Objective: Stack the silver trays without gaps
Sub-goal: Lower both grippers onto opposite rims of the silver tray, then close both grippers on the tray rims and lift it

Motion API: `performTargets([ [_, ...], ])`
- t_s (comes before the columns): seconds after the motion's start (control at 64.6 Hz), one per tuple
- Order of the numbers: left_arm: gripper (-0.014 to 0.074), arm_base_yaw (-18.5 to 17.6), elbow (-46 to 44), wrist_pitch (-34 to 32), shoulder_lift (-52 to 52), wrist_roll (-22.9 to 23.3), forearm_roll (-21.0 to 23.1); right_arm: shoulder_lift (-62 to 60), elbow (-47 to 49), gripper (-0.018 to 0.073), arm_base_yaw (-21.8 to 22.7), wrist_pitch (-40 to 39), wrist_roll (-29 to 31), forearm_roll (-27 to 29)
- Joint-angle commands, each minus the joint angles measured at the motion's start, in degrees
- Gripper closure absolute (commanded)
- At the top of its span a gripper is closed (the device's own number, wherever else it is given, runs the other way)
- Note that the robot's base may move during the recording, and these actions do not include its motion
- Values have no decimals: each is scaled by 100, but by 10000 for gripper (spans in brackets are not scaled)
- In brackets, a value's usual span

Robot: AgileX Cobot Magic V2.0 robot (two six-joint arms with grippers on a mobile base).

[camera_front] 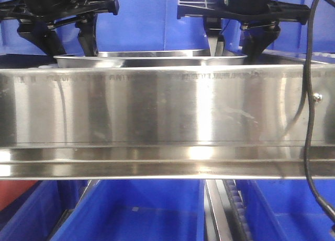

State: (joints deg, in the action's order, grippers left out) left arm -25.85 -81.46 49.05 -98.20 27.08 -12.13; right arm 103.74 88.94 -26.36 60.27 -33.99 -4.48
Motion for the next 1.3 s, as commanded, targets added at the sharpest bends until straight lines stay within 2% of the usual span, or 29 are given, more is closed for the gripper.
performTargets([
  [0.0, 342, -13, -18, -26, 11, 22, -11, 1, -11, 347, -7, -69, 0, -17],
  [0.712, 342, -13, 135, 8, 11, 22, 140, 1, -11, 347, -7, -68, 0, -6],
  [0.929, 406, -13, 135, 8, 11, 22, 139, 11, -11, 347, -7, -68, 0, 6],
  [1.099, 408, -13, 135, -1, 11, 22, 150, 36, -11, 347, -7, -80, 0, 6],
  [1.177, 409, -13, 135, -1, 3, 22, 253, 37, -11, 386, -7, -80, 0, 6],
  [1.285, 454, -13, 135, -5, -2, 22, 335, 37, -11, 505, -7, -80, 0, 6],
])
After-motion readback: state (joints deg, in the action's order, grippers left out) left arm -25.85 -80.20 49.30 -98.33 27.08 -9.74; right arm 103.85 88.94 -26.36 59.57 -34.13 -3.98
